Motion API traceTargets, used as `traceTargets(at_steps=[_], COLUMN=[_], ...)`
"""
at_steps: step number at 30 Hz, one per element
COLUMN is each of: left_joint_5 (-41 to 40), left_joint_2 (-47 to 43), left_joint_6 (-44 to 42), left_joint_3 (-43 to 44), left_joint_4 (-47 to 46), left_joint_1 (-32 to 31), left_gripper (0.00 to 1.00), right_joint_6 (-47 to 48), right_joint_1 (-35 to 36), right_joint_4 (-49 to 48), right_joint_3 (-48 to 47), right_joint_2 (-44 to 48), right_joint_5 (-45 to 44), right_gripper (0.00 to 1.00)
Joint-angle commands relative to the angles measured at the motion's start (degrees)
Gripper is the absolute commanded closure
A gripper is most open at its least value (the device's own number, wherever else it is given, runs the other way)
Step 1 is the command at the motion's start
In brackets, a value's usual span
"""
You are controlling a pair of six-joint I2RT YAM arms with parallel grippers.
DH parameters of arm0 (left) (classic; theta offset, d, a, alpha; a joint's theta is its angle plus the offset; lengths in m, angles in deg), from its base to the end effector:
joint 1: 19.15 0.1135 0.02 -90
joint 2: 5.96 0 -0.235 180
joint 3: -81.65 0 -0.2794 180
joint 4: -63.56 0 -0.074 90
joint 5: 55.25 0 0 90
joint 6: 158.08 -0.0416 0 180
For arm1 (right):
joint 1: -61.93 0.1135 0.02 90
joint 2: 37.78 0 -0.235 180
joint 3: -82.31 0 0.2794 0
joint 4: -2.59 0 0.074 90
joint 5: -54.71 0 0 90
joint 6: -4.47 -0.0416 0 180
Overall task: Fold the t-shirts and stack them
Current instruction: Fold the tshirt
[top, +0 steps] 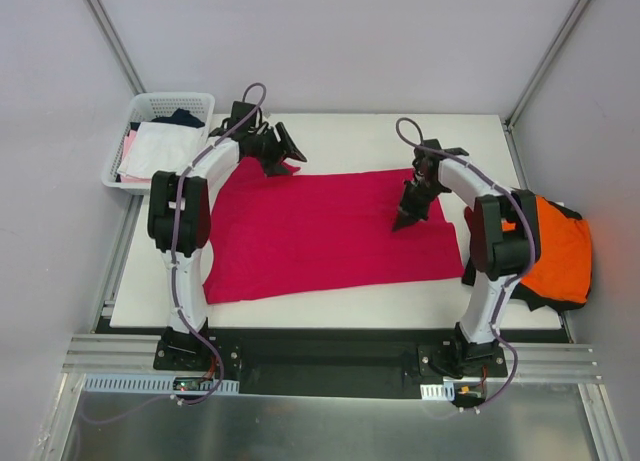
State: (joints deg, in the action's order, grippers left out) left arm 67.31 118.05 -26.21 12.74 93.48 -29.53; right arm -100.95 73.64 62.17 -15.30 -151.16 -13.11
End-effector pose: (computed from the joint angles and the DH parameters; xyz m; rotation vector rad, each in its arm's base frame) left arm 0.4915 -0.1128 0.1717 -0.3595 2.4112 -1.0989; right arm 0.3989 0.0987 0.1444 0.0210 2.9174 0.6437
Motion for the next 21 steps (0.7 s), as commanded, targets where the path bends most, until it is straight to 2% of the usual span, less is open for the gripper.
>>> traceTargets(at_steps=[1,4,7,15,21], left_joint_5=[0.7,-0.1,-1.7,-3.9,-11.6], left_joint_2=[-7.1,-9.6,-11.3,-13.6,-15.8], left_joint_6=[-4.6,-5.5,-6.4,-8.8,-12.9], left_joint_3=[-3.2,-6.3,-9.3,-10.7,-9.8], left_joint_4=[0.9,1.6,1.7,3.1,7.3], left_joint_1=[-0.3,-0.5,-1.4,-3.9,-4.0], left_gripper=[0.36,0.36,0.36,0.36,0.36], right_joint_6=[1.0,0.1,-0.8,0.1,1.8], right_joint_1=[1.7,3.2,4.0,4.3,4.2], right_joint_4=[11.8,14.6,13.6,1.2,-3.6], right_joint_3=[6.0,9.0,13.7,22.7,23.9], right_joint_2=[11.9,15.8,18.5,16.9,13.8], right_joint_5=[-19.0,-28.8,-31.4,-26.0,-23.3], right_gripper=[0.99,0.99,0.99,0.99,0.99])
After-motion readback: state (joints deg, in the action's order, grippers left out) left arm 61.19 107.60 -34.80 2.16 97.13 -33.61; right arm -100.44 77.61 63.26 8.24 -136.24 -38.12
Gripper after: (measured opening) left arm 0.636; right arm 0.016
